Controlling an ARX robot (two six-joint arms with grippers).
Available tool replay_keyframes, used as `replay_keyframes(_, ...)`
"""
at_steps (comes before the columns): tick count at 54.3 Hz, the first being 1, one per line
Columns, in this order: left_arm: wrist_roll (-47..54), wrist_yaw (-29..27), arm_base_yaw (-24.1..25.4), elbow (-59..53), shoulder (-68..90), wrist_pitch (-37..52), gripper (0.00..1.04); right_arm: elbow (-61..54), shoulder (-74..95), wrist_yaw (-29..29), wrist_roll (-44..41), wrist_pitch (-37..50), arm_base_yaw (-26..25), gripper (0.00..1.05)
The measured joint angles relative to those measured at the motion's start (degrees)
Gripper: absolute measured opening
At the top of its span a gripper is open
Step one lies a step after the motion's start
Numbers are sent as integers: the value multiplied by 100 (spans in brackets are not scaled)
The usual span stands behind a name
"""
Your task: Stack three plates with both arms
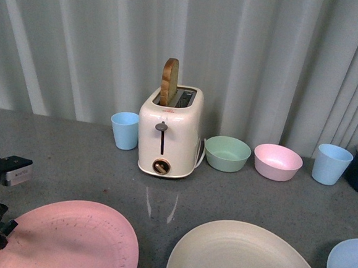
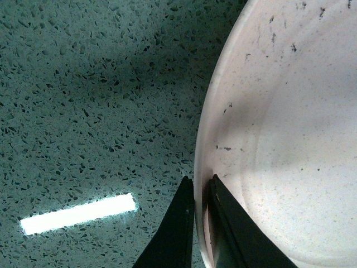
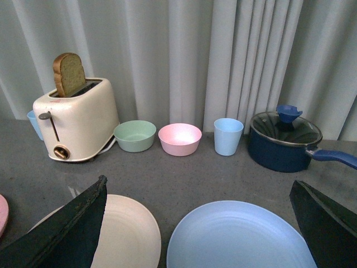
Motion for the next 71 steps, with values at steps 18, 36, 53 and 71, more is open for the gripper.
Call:
replay_keyframes(18,94,68,203,229,-258,-409,4,0,0,0,0,0,0,97)
replay_keyframes(36,177,341,697,1154,-713,-1486,3,0,0,0,0,0,0,97)
replay_keyframes(53,-20,686,551,1550,-940,-2041,3,0,0,0,0,0,0,97)
replay_keyframes(71,-691,929,-721,1558,-957,-2085,3,0,0,0,0,0,0,97)
